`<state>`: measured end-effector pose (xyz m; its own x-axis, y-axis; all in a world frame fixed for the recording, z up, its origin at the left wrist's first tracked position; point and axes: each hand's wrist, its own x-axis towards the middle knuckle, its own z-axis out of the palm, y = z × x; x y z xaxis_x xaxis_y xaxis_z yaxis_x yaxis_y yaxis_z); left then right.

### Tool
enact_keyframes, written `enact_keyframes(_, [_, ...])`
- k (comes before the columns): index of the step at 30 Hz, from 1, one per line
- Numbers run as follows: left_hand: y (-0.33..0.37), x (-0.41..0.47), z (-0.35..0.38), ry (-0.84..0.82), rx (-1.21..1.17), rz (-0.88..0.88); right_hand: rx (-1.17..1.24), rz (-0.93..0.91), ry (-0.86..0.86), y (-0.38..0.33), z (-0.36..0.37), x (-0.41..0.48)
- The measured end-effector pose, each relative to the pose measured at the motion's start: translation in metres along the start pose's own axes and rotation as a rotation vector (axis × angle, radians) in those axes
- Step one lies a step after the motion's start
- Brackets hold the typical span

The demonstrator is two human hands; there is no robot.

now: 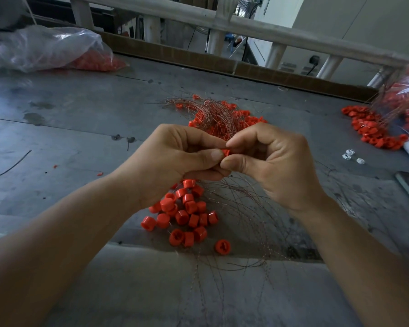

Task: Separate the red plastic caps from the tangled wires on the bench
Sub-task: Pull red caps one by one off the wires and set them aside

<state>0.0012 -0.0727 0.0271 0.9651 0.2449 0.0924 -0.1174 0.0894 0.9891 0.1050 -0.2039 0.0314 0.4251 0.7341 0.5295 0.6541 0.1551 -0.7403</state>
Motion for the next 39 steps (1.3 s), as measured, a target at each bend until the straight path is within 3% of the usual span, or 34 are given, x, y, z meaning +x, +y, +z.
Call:
enact_keyframes(10, [0.002, -0.002, -0.001, -0.105, -0.065, -0.055, -0.249, -0.033, -0.249, -0.002, -0.006, 0.002])
enact_keyframes(18, [0.004, -0.005, 0.009, -0.048, 0.217, 0.088, -0.35, -0.047, -0.224, -0.001, 0.0, -0.001])
enact_keyframes(26, [0.007, -0.011, 0.013, -0.056, 0.122, 0.118, -0.316, -0.077, -0.151, -0.008, 0.005, -0.004])
enact_keyframes(39, [0.008, -0.005, 0.003, -0.042, 0.027, -0.015, -0.153, 0.018, -0.174, -0.003, 0.004, -0.002])
